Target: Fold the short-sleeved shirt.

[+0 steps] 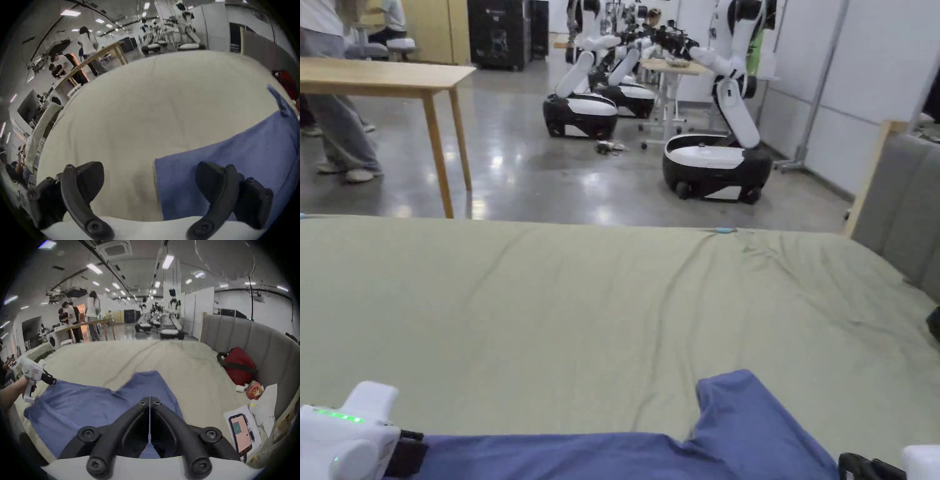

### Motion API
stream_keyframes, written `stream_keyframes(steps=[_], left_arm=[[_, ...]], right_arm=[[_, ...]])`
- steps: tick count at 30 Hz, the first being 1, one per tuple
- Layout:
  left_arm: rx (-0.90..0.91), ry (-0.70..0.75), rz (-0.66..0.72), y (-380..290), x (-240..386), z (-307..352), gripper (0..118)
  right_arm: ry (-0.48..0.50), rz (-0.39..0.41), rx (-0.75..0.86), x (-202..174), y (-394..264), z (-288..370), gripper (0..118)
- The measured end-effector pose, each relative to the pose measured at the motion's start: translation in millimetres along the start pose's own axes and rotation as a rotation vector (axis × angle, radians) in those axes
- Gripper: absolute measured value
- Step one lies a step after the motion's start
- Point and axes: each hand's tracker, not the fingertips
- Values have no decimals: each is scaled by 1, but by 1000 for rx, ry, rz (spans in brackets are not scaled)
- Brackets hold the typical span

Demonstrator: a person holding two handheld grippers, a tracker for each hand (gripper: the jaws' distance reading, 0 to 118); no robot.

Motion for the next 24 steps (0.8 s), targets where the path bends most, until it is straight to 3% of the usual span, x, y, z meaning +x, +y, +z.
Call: stream_keyframes(steps=[2, 3, 4, 5, 6, 7, 12, 13, 14, 15, 17, 18, 21, 24], left_arm=[[-20, -46, 3, -5, 9, 2, 79], [-9, -49, 10, 0, 11, 15, 56], [5, -88, -11, -2, 18, 27, 12], [18, -123, -34, -3, 25, 37, 5], [25, -97, -55, 0, 30, 43, 5], [64, -59, -100, 4, 29, 50, 5], [108, -93, -48, 13, 18, 77, 5], [110, -95, -46, 14, 16, 82, 5], [112, -98, -42, 14, 15, 86, 5], [112, -104, -36, 15, 7, 80, 5], [117, -100, -35, 15, 6, 87, 5], [128, -96, -32, 15, 6, 93, 5], [184, -85, 10, 13, -4, 114, 5], [253, -91, 28, 0, -16, 164, 5]], right_arm=[[-30, 27, -48, 11, 12, -31, 6], [-44, 32, -90, 17, 21, -51, 18], [-47, 29, -136, 23, 29, -72, 53], [-33, 15, -182, 27, 36, -93, 87], [-3, 6, -254, 34, 41, -122, 110], [19, 3, -328, 38, 45, -147, 117], [-36, 68, -471, 35, 34, -218, 111], [-3, 41, -526, 37, 27, -226, 97], [9, 24, -553, 38, 21, -231, 66], [2, 36, -502, 34, 20, -223, 54], [8, 99, -448, 28, 25, -206, 2], [-32, 143, -401, 21, 29, -181, 2], [25, 71, -296, 27, 49, -135, 2], [46, 86, -174, 39, 63, -75, 2]])
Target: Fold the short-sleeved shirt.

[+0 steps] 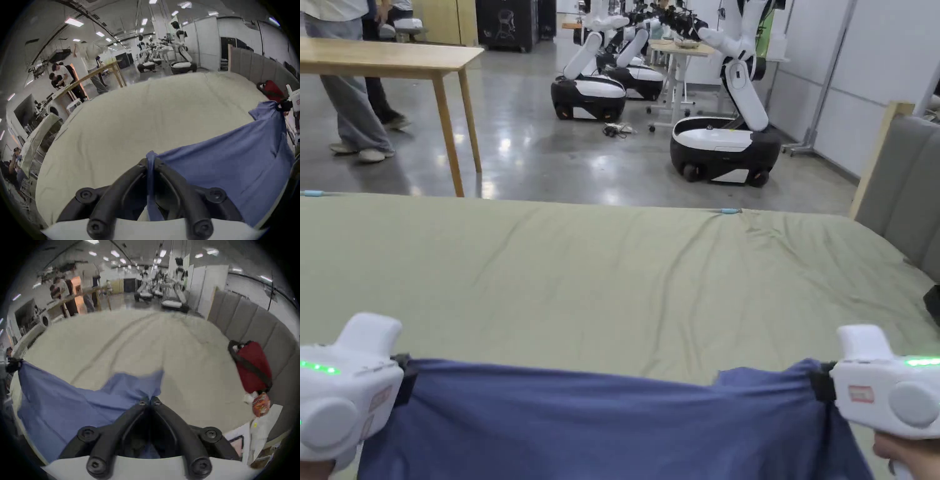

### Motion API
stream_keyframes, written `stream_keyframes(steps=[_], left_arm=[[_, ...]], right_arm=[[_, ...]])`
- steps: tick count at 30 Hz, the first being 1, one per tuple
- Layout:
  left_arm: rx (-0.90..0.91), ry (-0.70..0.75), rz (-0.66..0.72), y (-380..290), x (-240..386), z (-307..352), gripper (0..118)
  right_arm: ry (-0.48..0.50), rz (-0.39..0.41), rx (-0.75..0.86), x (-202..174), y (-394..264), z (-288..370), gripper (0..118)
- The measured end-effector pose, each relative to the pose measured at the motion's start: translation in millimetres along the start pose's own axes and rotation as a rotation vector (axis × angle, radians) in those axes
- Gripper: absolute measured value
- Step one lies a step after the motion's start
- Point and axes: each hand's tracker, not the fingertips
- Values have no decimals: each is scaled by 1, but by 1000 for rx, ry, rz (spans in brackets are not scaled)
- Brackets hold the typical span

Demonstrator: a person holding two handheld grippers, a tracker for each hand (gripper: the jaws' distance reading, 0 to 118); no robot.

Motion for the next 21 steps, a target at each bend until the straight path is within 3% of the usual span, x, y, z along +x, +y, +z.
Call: stream_keyframes(steps=[3, 7, 13, 16, 17, 18, 19, 20, 21], left_arm=[[54, -13, 0, -18, -8, 60, 5], [46, -46, 12, -73, -12, 113, 5], [-176, -101, 45, -176, -2, 114, 5], [-179, -70, 74, -197, 0, 96, 6], [-147, -28, 65, -197, 1, 96, 15], [-125, 34, 14, -193, 5, 98, 37], [-96, 91, -38, -185, 11, 107, 86], [-50, 117, -50, -178, 12, 114, 110], [56, 75, -9, -167, 12, 131, 114]], right_arm=[[3, 45, 79, 1, -20, 78, 2], [13, 41, 82, -4, -82, 147, 2], [11, 35, -59, -15, -197, 138, 2], [-5, -42, -71, -17, -218, 131, 3], [-14, -60, -47, -15, -217, 133, 7], [-33, -66, -21, -13, -210, 129, 23], [-68, -59, 16, -15, -201, 137, 60], [-71, -60, 81, -18, -193, 149, 88], [-26, -72, 173, -21, -184, 163, 105]])
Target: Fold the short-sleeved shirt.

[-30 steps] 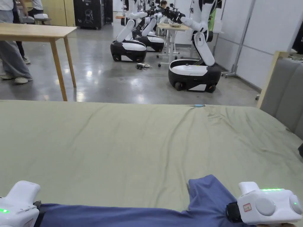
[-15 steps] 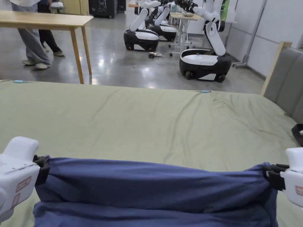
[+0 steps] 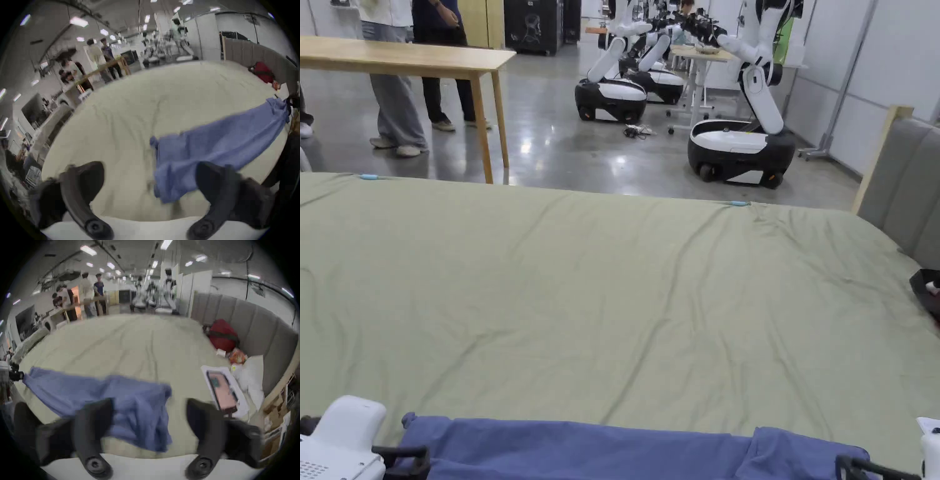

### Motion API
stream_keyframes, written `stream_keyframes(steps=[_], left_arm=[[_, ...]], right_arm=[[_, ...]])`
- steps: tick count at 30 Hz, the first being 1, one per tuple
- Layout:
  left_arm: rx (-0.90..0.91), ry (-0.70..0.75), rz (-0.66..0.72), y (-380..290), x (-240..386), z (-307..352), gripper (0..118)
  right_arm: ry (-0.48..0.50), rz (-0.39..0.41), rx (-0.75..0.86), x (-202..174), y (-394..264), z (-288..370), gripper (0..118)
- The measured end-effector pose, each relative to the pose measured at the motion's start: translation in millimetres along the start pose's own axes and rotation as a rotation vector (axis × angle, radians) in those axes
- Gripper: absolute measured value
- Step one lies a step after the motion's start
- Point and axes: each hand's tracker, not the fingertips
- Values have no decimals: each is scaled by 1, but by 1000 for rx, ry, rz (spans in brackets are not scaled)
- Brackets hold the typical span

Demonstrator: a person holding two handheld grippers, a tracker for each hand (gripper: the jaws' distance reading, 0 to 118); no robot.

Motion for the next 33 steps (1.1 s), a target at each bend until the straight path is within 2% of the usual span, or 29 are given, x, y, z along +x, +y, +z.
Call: stream_keyframes(steps=[1, 2, 4, 6, 8, 9, 10, 11, 12, 13, 14, 16, 17, 19, 21, 22, 23, 25, 26, 27, 28, 30, 31, 32, 33], left_arm=[[78, -20, 51, 15, 2, 14, 114], [143, -18, 84, 29, 5, 25, 114], [324, -8, 136, 54, 16, 45, 114], [460, -29, 156, 68, 32, 57, 114], [488, -7, 140, 77, 47, 61, 114], [475, 1, 126, 77, 54, 61, 113], [462, -18, 107, 74, 58, 58, 105], [456, -38, 91, 72, 61, 56, 82], [441, -49, 71, 70, 63, 55, 46], [426, -34, 67, 68, 63, 52, 6], [398, -29, 57, 66, 62, 48, 6], [378, -62, 97, 59, 48, 44, 6], [344, -92, 127, 56, 38, 43, 6], [298, -65, 114, 44, 20, 42, 6], [216, -82, 147, 29, -8, 35, 8], [179, -117, 181, 20, -18, 38, 27], [139, -156, 211, 11, -31, 34, 27], [50, -243, 298, -12, -60, 22, 51], [-1, -258, 320, -22, -64, 19, 96], [-41, -319, 371, -39, -76, 14, 118], [-6, -354, 415, -50, -88, 9, 118], [-141, -510, 613, -76, -110, -11, 118], [-133, -577, 709, -85, -115, -24, 118], [-157, -668, 811, -95, -120, -37, 118], [-204, -824, 933, -107, -123, -54, 118]], right_arm=[[59, -27, 99, -9, 18, 17, 110], [93, -51, 182, -17, 29, 27, 110], [114, -63, 345, -39, 48, 43, 111], [123, -44, 454, -60, 61, 51, 111], [73, 8, 501, -81, 65, 52, 111], [55, 40, 475, -88, 65, 47, 108], [62, 58, 438, -95, 65, 45, 85], [69, 57, 441, -100, 62, 45, 47], [59, 65, 447, -104, 58, 43, 11], [8, 94, 438, -109, 55, 40, 6], [-7, 112, 438, -112, 52, 40, 6], [57, 104, 408, -111, 50, 40, 6], [60, 106, 398, -110, 50, 39, 6], [38, 124, 401, -111, 47, 43, 6], [40, 122, 392, -107, 47, 46, 6], [44, 117, 386, -106, 46, 47, 6], [42, 112, 381, -107, 44, 48, 6], [41, 100, 364, -108, 41, 50, 6], [43, 95, 354, -109, 38, 49, 6], [47, 86, 342, -112, 35, 49, 6], [54, 77, 329, -114, 32, 49, 6], [67, 54, 298, -119, 27, 49, 6], [71, 42, 288, -121, 26, 48, 6], [75, 33, 281, -123, 25, 49, 6], [74, 23, 275, -124, 23, 49, 6]])
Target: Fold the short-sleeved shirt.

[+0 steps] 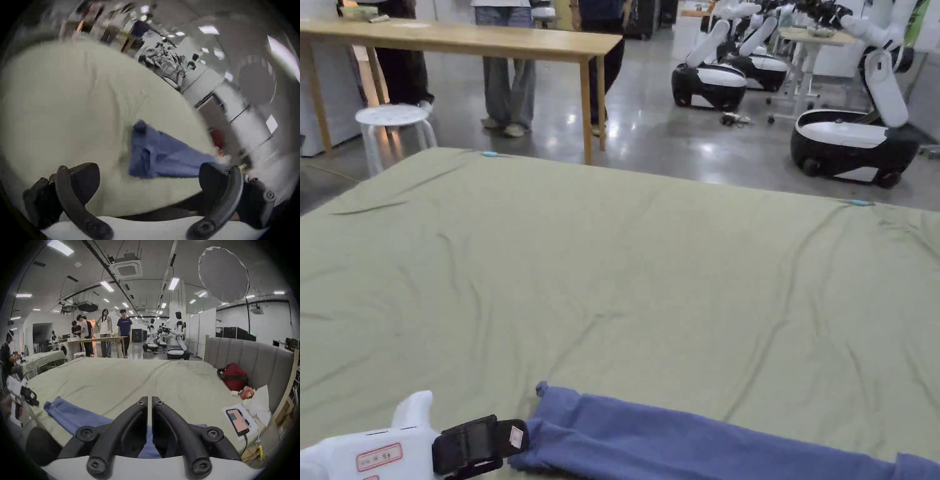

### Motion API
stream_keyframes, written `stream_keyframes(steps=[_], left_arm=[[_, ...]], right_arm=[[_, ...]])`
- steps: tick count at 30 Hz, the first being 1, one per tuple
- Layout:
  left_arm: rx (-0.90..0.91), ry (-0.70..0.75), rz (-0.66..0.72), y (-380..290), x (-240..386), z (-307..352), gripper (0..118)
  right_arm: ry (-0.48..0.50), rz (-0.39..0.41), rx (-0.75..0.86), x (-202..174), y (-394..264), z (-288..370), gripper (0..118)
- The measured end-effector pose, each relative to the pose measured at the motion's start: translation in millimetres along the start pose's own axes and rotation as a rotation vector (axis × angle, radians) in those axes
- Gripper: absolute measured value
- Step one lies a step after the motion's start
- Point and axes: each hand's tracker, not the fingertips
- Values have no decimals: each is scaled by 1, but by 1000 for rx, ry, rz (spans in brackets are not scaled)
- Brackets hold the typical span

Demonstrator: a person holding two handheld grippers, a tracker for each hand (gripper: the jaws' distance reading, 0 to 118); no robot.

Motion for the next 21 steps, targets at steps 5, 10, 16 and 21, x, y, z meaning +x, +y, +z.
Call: stream_keyframes(steps=[5, 10, 16, 21], left_arm=[[-61, -357, 184, 2, -48, -64, 118], [-64, -279, 190, 18, -26, -109, 94], [21, -28, 207, 13, -27, -102, 7], [139, 280, -37, 39, 5, -57, 7]], right_arm=[[-4, -33, -3, -5, 6, -1, 6], [-24, -19, -9, -10, 12, -7, 6], [-18, -16, -28, -19, 10, -13, 6], [-1, -27, -26, -20, 8, -15, 6]])
